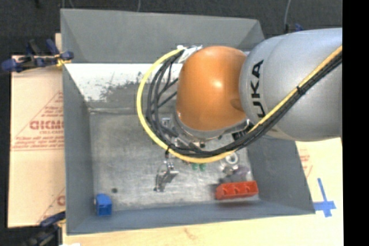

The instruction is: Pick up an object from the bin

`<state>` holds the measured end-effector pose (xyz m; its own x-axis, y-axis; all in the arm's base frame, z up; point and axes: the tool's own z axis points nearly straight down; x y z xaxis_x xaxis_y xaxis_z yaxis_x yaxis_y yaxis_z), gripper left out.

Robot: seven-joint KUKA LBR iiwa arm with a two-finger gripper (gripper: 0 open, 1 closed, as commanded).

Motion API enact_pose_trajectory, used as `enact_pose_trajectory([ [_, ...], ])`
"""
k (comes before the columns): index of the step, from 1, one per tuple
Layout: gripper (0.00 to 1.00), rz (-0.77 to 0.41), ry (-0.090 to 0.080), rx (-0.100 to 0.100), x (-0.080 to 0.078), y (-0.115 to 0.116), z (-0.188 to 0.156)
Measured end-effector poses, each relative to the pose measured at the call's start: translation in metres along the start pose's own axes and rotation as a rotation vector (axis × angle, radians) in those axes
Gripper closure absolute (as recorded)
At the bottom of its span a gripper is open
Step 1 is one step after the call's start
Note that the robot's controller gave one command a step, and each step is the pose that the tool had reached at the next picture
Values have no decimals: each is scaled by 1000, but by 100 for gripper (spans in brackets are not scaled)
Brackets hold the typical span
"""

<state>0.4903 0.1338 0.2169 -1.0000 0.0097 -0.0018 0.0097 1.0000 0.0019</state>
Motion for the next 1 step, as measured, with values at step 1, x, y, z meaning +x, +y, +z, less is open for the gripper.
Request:
enact_pose_trajectory([
  [1, 0, 208, 6, 4, -10, -64, 109],
])
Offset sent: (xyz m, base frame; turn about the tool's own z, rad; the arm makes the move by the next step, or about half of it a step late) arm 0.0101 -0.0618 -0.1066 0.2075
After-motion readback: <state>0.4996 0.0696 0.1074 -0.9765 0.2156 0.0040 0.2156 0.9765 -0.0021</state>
